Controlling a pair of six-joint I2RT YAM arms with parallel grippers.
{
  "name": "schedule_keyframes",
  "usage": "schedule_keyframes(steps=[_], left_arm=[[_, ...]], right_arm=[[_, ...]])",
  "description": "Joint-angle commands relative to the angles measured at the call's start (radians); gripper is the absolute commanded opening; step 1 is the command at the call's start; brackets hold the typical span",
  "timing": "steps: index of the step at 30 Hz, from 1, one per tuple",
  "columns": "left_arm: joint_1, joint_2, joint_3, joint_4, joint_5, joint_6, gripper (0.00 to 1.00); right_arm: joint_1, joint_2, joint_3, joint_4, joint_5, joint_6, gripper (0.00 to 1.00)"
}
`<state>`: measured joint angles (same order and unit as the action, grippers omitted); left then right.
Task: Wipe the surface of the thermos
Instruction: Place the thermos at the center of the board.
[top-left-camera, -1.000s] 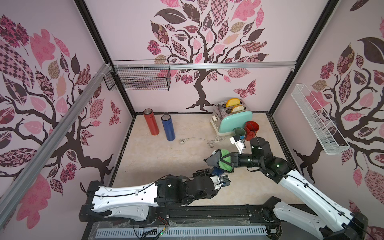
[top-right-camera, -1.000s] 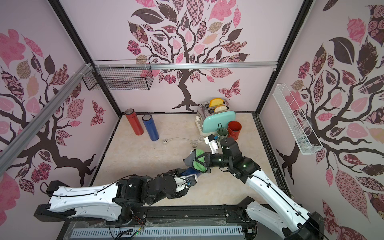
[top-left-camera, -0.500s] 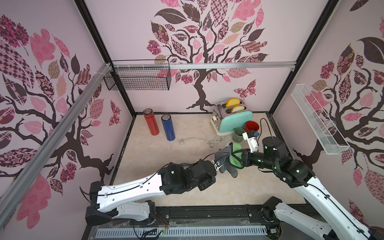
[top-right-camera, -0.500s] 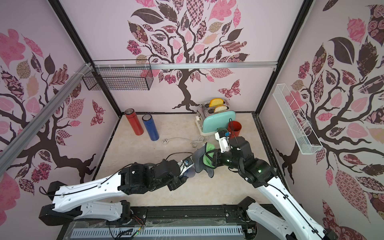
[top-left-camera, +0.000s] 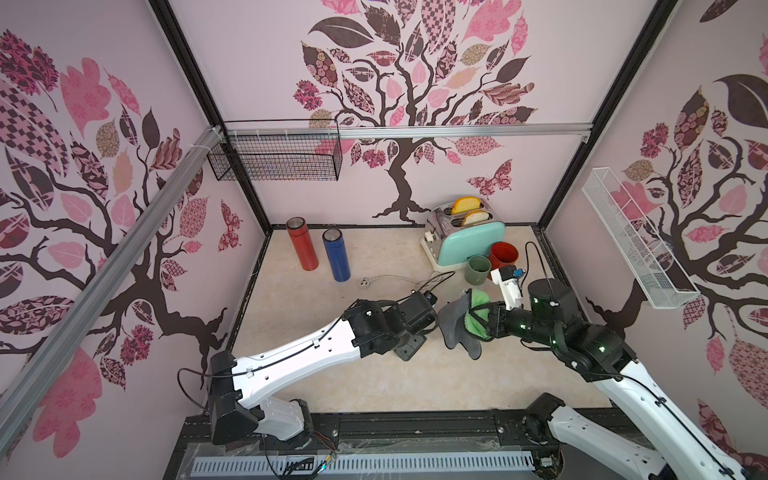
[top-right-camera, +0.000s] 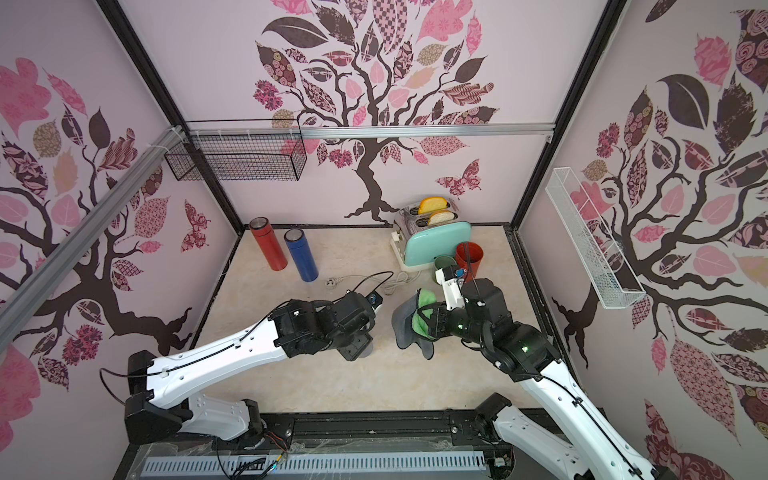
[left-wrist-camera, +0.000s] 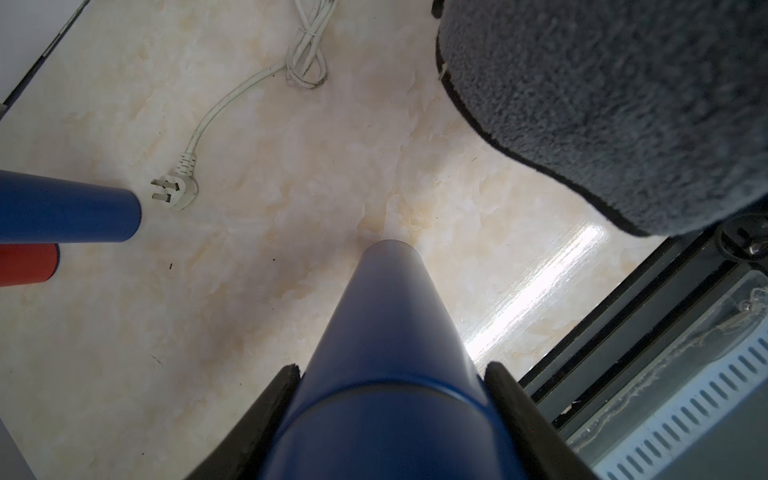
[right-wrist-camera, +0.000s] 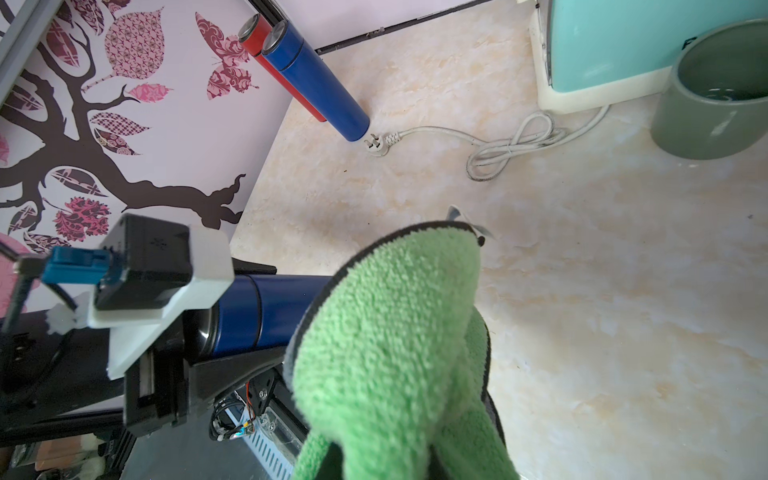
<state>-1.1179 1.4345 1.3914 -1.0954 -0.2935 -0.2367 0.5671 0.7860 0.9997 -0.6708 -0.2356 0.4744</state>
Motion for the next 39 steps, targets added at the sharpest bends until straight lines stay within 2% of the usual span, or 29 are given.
schedule_keyframes(steps=[1, 8, 14, 28, 35, 39], left_arm=[[0.014, 0.016, 0.023, 0.005, -0.016, -0.027, 0.0], [0.026, -0.022, -0.036, 0.095, -0.044, -0.035, 0.0], [0.088, -0.089, -0.13, 0.177, -0.018, -0.058, 0.0], [0.146, -0.067, -0.147, 0.147, 0.031, -0.062, 0.0], [0.148, -0.025, -0.124, 0.13, 0.055, -0.05, 0.17], [0.149, -0.002, -0.109, 0.11, 0.061, -0.049, 0.33]], right_arm=[[0.002, -0.011, -0.003, 0.013, -0.002, 0.009, 0.0], [0.001, -0.01, -0.013, 0.01, 0.0, 0.009, 0.0], [0.001, -0.007, -0.019, 0.022, -0.009, 0.018, 0.0], [0.001, -0.008, -0.042, 0.034, -0.018, 0.026, 0.0], [0.002, -0.014, -0.048, 0.03, -0.014, 0.023, 0.0], [0.002, -0.015, -0.05, 0.03, -0.015, 0.023, 0.0]])
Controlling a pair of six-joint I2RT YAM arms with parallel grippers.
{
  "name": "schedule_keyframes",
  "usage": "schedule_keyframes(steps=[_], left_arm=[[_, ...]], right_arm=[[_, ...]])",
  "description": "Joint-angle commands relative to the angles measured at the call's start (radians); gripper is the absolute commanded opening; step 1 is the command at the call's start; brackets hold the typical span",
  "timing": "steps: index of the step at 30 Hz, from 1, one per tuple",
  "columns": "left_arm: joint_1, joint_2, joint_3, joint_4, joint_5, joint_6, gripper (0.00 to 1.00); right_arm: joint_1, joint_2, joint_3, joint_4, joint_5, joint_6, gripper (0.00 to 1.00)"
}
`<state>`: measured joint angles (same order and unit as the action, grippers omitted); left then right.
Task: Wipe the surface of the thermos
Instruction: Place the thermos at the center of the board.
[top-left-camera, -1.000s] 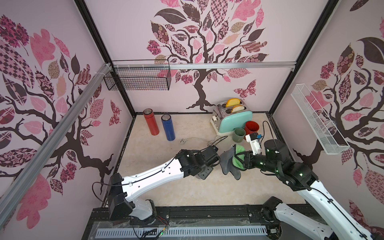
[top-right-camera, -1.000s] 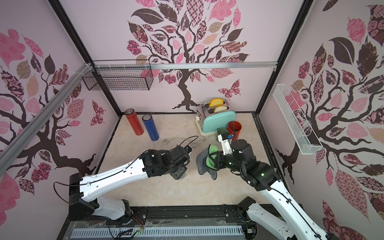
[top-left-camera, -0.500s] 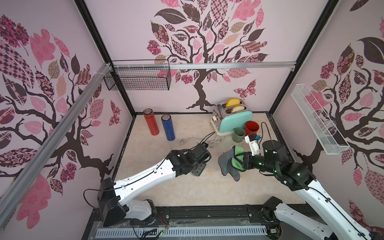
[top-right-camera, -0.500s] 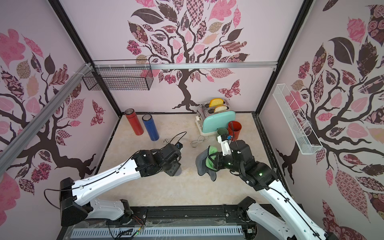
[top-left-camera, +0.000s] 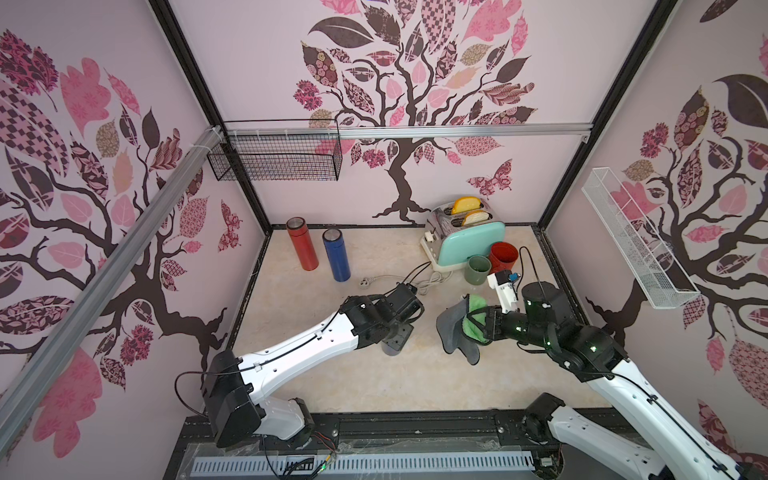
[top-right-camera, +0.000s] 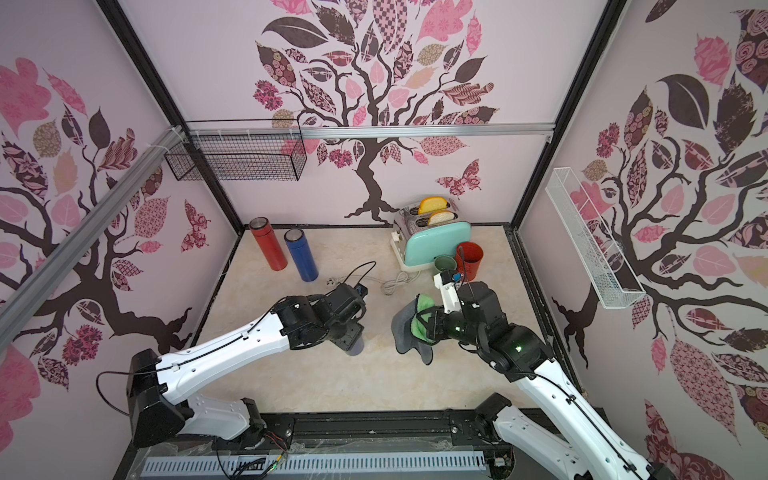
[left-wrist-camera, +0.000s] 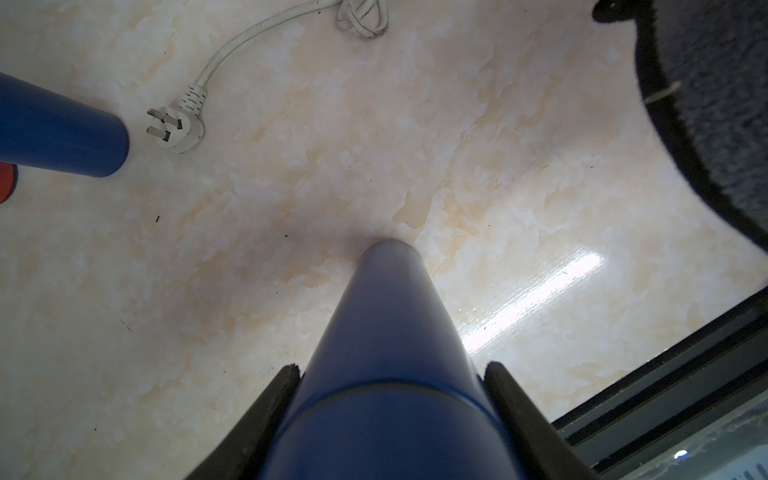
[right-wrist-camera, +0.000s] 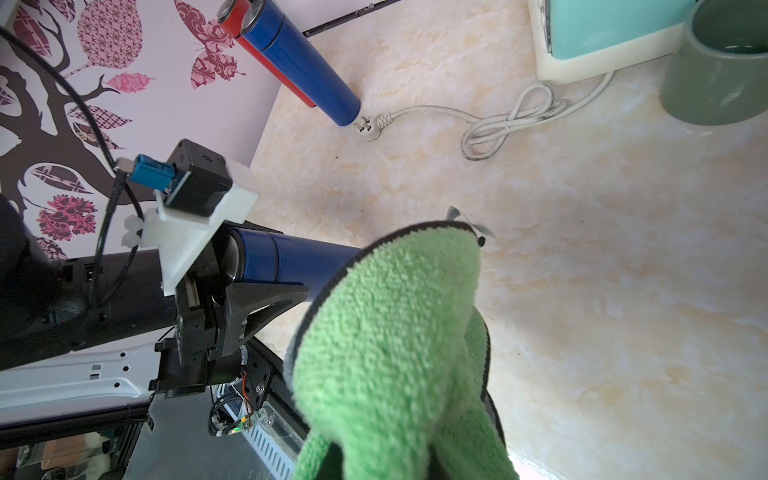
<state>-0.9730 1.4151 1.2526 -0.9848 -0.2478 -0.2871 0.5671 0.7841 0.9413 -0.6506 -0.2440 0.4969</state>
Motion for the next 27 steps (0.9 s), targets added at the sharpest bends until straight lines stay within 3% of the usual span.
schedule_keyframes(steps=[1, 4, 8, 11, 22, 27], left_arm=[[0.003, 0.019, 0.032, -0.005, 0.015, 0.002, 0.4], [0.003, 0.01, 0.041, -0.011, 0.015, 0.0, 0.62], [0.003, -0.019, 0.046, -0.008, 0.013, 0.012, 0.79], [0.003, -0.039, 0.055, -0.009, 0.01, 0.021, 0.98], [0.003, -0.147, 0.089, -0.061, 0.023, 0.079, 0.98], [0.001, -0.258, -0.004, -0.001, 0.004, 0.089, 0.98]], right_arm=[[0.001, -0.014, 0.01, 0.008, -0.007, 0.001, 0.0], [0.001, -0.015, 0.011, 0.006, -0.007, 0.0, 0.0], [0.001, -0.013, 0.011, 0.006, -0.008, 0.0, 0.0], [0.001, -0.013, 0.005, 0.01, -0.011, 0.001, 0.0], [0.002, -0.018, -0.011, 0.014, -0.01, 0.006, 0.0], [0.001, -0.014, -0.016, 0.022, -0.012, 0.01, 0.0]])
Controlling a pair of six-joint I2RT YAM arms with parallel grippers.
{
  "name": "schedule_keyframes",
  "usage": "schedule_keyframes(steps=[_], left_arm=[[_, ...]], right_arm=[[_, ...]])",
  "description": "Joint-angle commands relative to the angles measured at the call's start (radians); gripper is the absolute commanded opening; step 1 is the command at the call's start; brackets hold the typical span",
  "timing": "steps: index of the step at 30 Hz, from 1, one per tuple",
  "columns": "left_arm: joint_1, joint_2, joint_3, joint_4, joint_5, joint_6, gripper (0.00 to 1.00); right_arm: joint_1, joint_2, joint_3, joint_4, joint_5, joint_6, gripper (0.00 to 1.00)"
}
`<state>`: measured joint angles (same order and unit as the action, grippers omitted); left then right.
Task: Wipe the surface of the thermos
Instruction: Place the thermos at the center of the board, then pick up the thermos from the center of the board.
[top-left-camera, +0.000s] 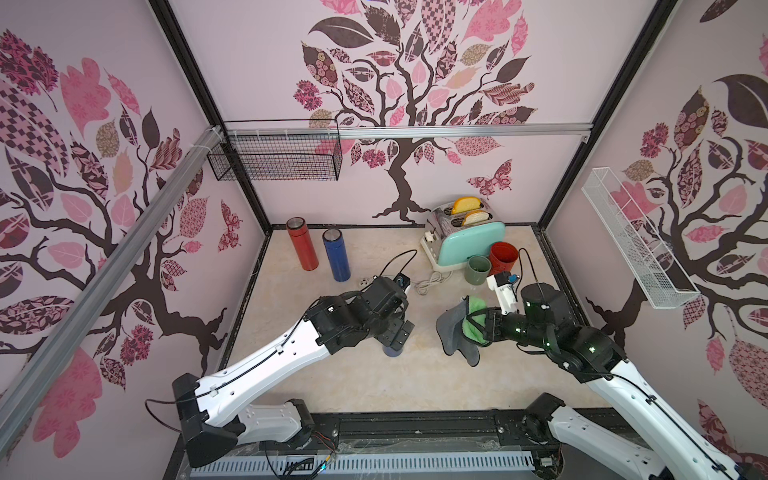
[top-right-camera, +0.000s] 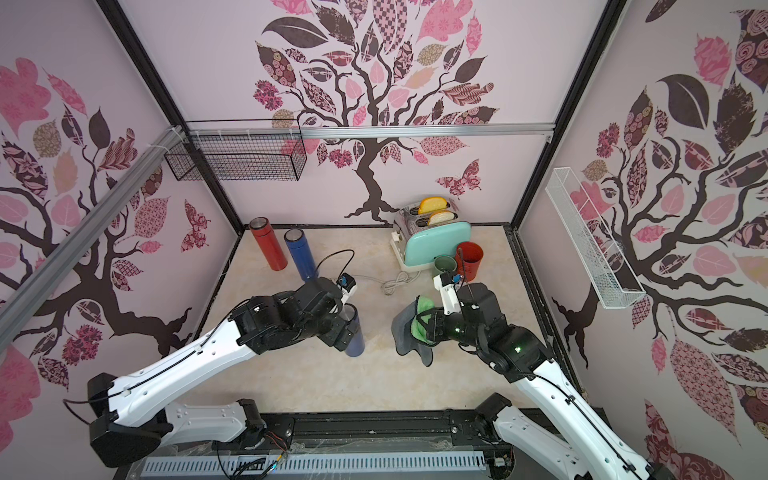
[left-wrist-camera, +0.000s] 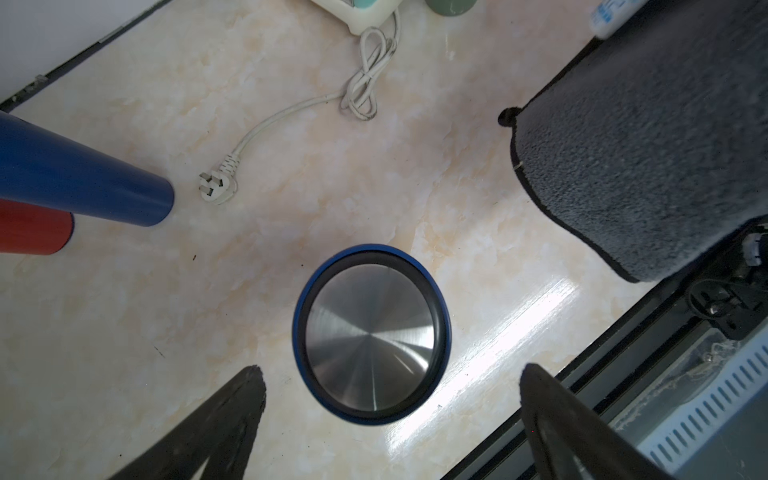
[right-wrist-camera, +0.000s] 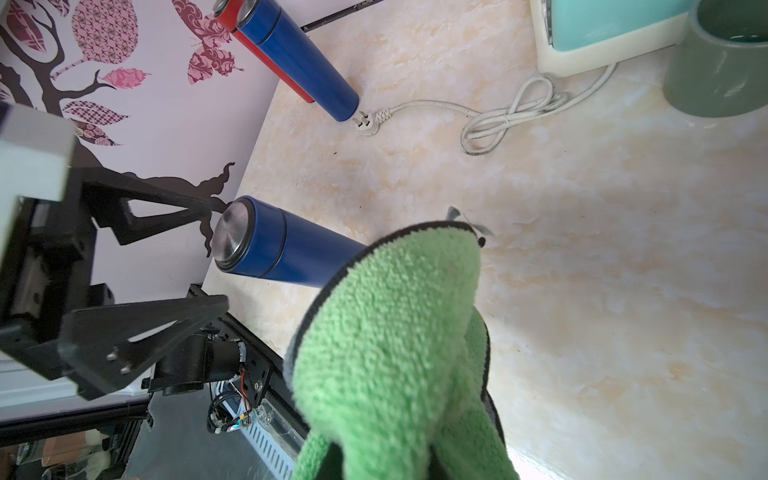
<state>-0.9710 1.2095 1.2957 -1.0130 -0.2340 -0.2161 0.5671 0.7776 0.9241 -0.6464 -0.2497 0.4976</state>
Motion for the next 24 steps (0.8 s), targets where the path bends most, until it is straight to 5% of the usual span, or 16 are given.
schedule_keyframes(steps=[1, 6, 14, 24], left_arm=[[-0.003, -0.076, -0.075, 0.047, -0.006, 0.015, 0.98], [-0.045, -0.193, -0.221, 0.188, 0.01, -0.003, 0.98], [-0.158, -0.345, -0.503, 0.517, -0.166, 0.0, 0.97], [-0.159, -0.53, -0.939, 1.161, -0.222, 0.135, 0.96]], right_arm=[[0.001, -0.007, -0.001, 0.022, -0.008, 0.011, 0.0], [0.002, -0.003, -0.007, 0.032, -0.011, 0.016, 0.0], [0.001, -0.009, -0.014, 0.031, -0.01, 0.017, 0.0], [0.001, -0.021, -0.03, 0.033, -0.003, 0.017, 0.0]])
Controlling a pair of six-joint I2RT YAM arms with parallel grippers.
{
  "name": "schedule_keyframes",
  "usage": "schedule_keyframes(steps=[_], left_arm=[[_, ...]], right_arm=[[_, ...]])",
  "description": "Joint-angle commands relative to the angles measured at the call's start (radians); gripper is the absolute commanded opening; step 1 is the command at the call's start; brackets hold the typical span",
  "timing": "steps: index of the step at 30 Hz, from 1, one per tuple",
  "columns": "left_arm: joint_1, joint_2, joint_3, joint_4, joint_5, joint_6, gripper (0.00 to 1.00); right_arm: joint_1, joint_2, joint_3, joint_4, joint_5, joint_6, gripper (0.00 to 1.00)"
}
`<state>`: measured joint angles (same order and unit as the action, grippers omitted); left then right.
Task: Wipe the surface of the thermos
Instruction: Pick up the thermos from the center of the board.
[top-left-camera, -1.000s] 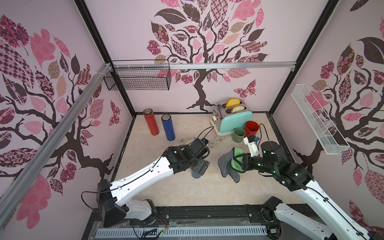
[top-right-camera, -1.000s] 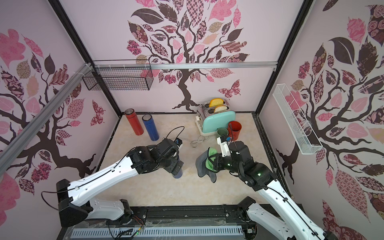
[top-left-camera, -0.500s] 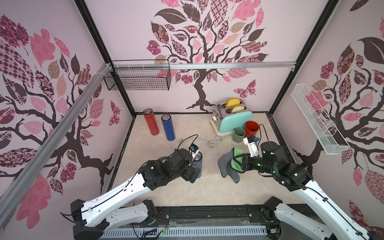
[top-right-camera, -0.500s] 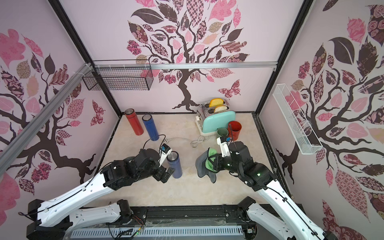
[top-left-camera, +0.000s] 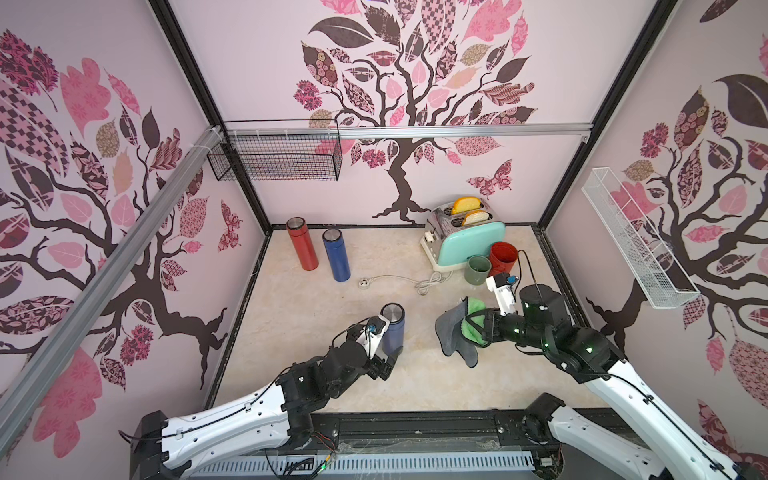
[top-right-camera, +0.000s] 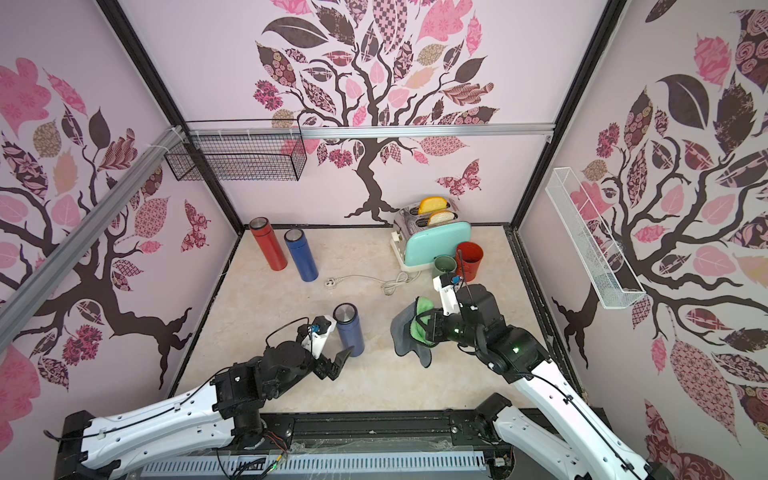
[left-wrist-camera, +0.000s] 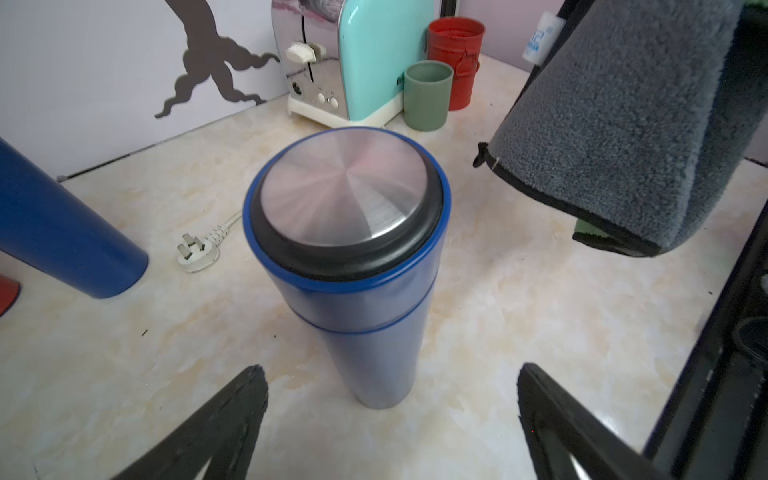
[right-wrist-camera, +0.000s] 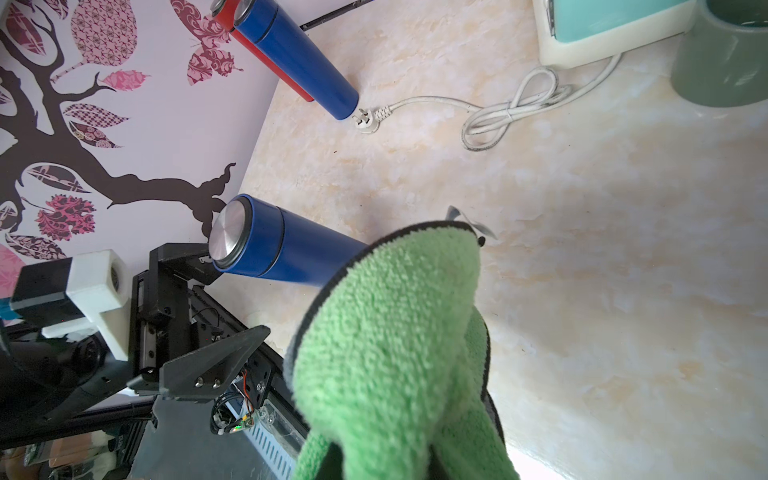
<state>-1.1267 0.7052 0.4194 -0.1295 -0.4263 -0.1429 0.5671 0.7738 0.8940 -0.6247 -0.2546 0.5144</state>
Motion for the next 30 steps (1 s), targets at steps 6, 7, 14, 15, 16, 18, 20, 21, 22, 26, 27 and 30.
schedule_keyframes(steps=[6, 7, 14, 15, 16, 18, 20, 21, 22, 26, 27, 30], left_arm=[[-0.003, 0.016, -0.175, 0.491, -0.017, 0.096, 0.96], [-0.004, 0.026, -0.193, 0.53, -0.02, 0.095, 0.96], [-0.004, 0.164, -0.257, 0.738, -0.109, 0.085, 0.96], [-0.003, 0.186, -0.262, 0.769, -0.114, 0.082, 0.96], [-0.004, 0.206, -0.267, 0.801, -0.118, 0.08, 0.96], [-0.004, 0.256, -0.281, 0.881, -0.141, 0.071, 0.96], [-0.003, 0.315, -0.288, 0.956, -0.162, 0.076, 0.96], [-0.004, 0.346, -0.286, 0.983, -0.168, 0.08, 0.96], [-0.004, 0.379, -0.283, 1.009, -0.174, 0.081, 0.96], [-0.004, 0.512, -0.277, 1.139, -0.222, 0.086, 0.96], [-0.004, 0.545, -0.275, 1.176, -0.244, 0.092, 0.96], [-0.004, 0.627, -0.27, 1.275, -0.312, 0.097, 0.96]], right_arm=[[0.001, -0.012, -0.01, 0.018, 0.005, -0.001, 0.0], [0.001, -0.009, -0.01, 0.02, 0.003, 0.001, 0.0], [0.001, 0.005, -0.009, 0.028, -0.002, 0.0, 0.0], [0.001, 0.003, -0.01, 0.028, 0.001, -0.001, 0.0], [0.002, 0.004, -0.01, 0.028, 0.001, -0.001, 0.0], [0.001, 0.005, -0.012, 0.029, 0.002, -0.001, 0.0], [0.001, 0.005, -0.012, 0.031, 0.001, -0.001, 0.0], [0.001, 0.004, -0.013, 0.03, 0.001, -0.001, 0.0], [0.001, 0.004, -0.013, 0.031, 0.001, -0.001, 0.0], [0.002, 0.008, -0.013, 0.027, 0.002, -0.005, 0.0], [0.001, 0.009, -0.012, 0.025, 0.004, -0.007, 0.0], [0.001, 0.01, -0.01, 0.02, 0.008, -0.011, 0.0]])
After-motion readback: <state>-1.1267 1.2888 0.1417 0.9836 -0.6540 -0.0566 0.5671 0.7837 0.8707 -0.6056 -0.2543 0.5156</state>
